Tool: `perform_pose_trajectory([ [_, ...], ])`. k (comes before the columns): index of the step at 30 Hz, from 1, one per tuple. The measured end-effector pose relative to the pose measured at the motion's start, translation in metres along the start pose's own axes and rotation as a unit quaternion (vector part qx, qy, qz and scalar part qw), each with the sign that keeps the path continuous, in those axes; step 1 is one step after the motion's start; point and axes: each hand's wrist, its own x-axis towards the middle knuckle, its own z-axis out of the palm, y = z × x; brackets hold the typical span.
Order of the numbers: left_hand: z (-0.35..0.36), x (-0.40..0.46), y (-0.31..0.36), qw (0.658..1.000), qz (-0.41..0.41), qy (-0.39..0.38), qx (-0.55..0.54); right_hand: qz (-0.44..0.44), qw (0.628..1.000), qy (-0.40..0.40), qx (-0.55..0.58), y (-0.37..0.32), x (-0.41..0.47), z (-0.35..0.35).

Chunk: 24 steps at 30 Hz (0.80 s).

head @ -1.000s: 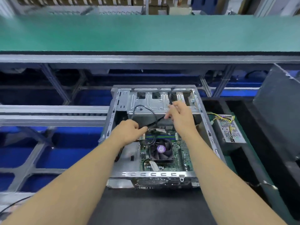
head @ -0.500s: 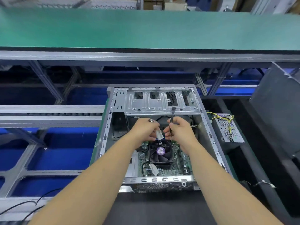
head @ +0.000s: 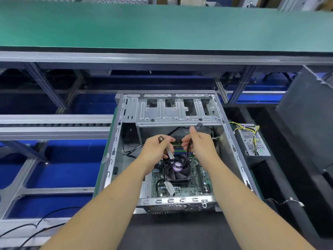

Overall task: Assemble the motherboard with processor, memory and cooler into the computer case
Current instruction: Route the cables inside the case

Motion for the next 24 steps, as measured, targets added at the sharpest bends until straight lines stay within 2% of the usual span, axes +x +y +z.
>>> perform_pose_trajectory([
  [5, -0.0019, 0.0013, -0.0011, 0.999, 0.004, -0.01, -0.037, -0.021, 1.0, -0.01, 0.013, 0.0009, -0.0003, 0.0009],
  [10, 0.0018, 0.0009, 0.0006, 0.995, -0.007, -0.001, -0.103, 0.011, 0.991, -0.022, 0.133, 0.0023, 0.0043, -0.0006],
  [15, -0.0022, 0.0036, 0.0026, 0.98, -0.009, 0.015, -0.199, 0.073, 0.954, -0.059, 0.285, -0.0025, 0.0047, -0.0014],
  [17, -0.002, 0.0039, 0.0029, 0.979, -0.007, 0.008, -0.205, 0.095, 0.951, -0.06, 0.288, -0.0049, 0.0033, -0.0013],
  [20, -0.0003, 0.0037, 0.0038, 0.981, 0.001, -0.006, -0.192, 0.107, 0.965, -0.054, 0.235, -0.0037, 0.0006, -0.0029],
  [24, 0.0006, 0.0029, 0.0048, 0.979, 0.013, -0.025, -0.2, 0.125, 0.975, 0.032, 0.181, 0.0021, 0.0048, -0.0073],
])
